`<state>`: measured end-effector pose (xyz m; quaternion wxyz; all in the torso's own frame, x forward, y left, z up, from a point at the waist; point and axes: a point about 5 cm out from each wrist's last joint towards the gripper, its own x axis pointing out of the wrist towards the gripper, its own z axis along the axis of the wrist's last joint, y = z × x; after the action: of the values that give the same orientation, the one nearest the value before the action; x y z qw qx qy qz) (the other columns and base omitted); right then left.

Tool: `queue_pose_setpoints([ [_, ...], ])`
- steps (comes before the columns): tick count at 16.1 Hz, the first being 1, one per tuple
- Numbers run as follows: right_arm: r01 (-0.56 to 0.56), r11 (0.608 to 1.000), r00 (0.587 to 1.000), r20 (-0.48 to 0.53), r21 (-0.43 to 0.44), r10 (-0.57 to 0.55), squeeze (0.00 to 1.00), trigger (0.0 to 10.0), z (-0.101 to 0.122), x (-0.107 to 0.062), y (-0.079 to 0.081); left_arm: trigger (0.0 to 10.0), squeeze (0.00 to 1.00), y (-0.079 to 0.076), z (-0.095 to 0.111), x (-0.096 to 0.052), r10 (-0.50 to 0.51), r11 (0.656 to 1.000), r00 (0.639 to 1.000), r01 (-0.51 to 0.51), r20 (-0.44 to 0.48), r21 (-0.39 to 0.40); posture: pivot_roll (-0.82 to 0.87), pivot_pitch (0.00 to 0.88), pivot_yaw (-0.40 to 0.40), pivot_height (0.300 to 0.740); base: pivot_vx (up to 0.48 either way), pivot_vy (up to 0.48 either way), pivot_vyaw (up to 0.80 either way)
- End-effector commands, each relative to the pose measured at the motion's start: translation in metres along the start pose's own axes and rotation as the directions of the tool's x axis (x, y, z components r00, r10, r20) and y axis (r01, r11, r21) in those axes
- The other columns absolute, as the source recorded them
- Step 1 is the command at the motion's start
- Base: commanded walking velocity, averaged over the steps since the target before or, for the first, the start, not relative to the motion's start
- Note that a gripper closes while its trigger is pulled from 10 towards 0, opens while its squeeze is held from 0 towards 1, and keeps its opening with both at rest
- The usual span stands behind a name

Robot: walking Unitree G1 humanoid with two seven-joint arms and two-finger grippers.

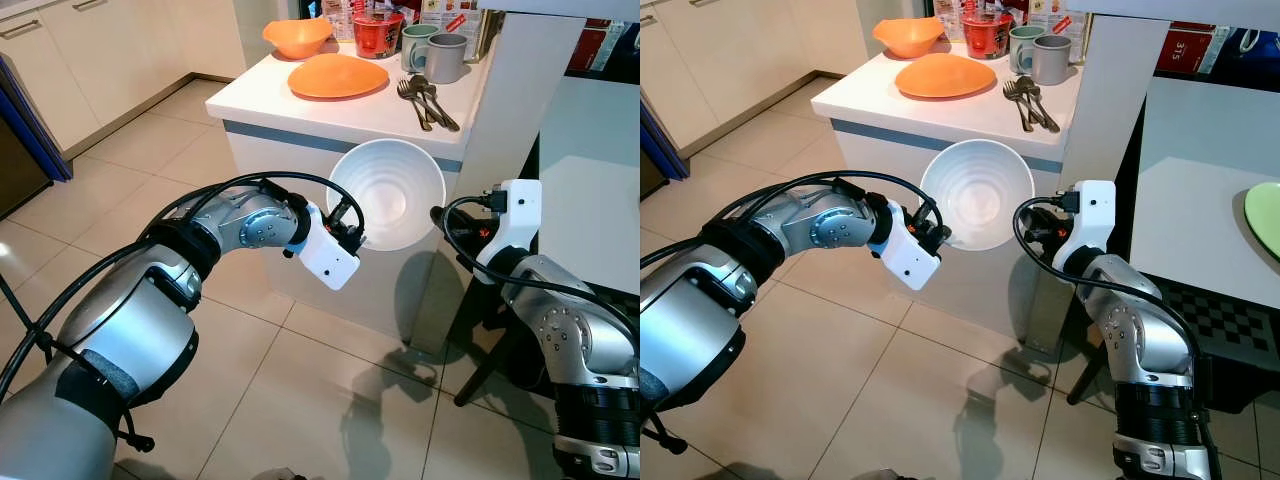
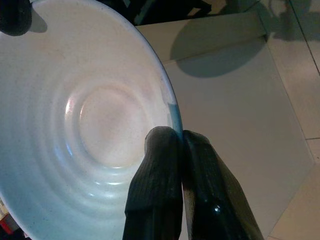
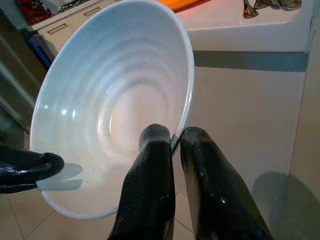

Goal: Setting the table

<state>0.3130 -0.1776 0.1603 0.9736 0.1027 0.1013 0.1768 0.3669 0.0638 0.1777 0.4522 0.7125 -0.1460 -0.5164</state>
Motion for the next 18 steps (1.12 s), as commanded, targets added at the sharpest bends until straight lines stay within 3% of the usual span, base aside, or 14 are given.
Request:
queue_pose_setpoints([
  [1, -0.097, 0.995, 0.995, -0.039, -0.02, 0.096, 0.0, 0.0, -0.006, 0.009, 0.02, 0.0, 0.0, 0.032, 0.015, -0.001, 0.119, 0.991, 0.989, -0.124, 0.086, 0.053, -0.05, 0.0, 0.106, 0.74, 0.0, 0.0, 0.0],
  [2, -0.047, 0.998, 0.997, -0.062, -0.05, 0.044, 0.0, 0.0, -0.008, 0.011, 0.016, 0.0, 0.0, 0.032, 0.015, -0.001, 0.121, 0.991, 0.989, -0.126, 0.087, 0.054, -0.05, 0.0, 0.106, 0.74, 0.0, 0.0, 0.0],
  [3, -0.052, 0.997, 0.997, -0.065, -0.061, 0.048, 1.0, 10.0, -0.009, 0.012, 0.017, 0.0, 0.0, 0.033, 0.015, -0.001, 0.122, 0.99, 0.989, -0.127, 0.088, 0.054, -0.05, 0.0, 0.106, 0.74, 0.0, 0.0, 0.0],
  [13, -0.114, 0.993, 0.992, -0.062, -0.04, 0.111, 1.0, 10.0, -0.006, 0.021, 0.028, 0.0, 0.0, 0.039, 0.018, 0.0, 0.143, 0.987, 0.984, -0.15, 0.105, 0.059, -0.04, 0.0, 0.108, 0.74, 0.0, 0.0, 0.0],
  [17, -0.069, 0.997, 0.996, -0.051, -0.044, 0.067, 1.0, 10.0, -0.005, 0.028, 0.026, 0.0, 0.0, 0.043, 0.022, -0.001, 0.165, 0.983, 0.978, -0.173, 0.13, 0.057, -0.04, 0.0, 0.109, 0.74, 0.0, 0.0, 0.0],
  [18, -0.07, 0.996, 0.996, -0.053, -0.05, 0.068, 0.84, 10.0, -0.006, 0.032, 0.028, 0.0, 0.0, 0.045, 0.024, -0.001, 0.176, 0.981, 0.974, -0.186, 0.146, 0.056, -0.04, 0.0, 0.11, 0.74, 0.0, 0.0, 0.0],
])
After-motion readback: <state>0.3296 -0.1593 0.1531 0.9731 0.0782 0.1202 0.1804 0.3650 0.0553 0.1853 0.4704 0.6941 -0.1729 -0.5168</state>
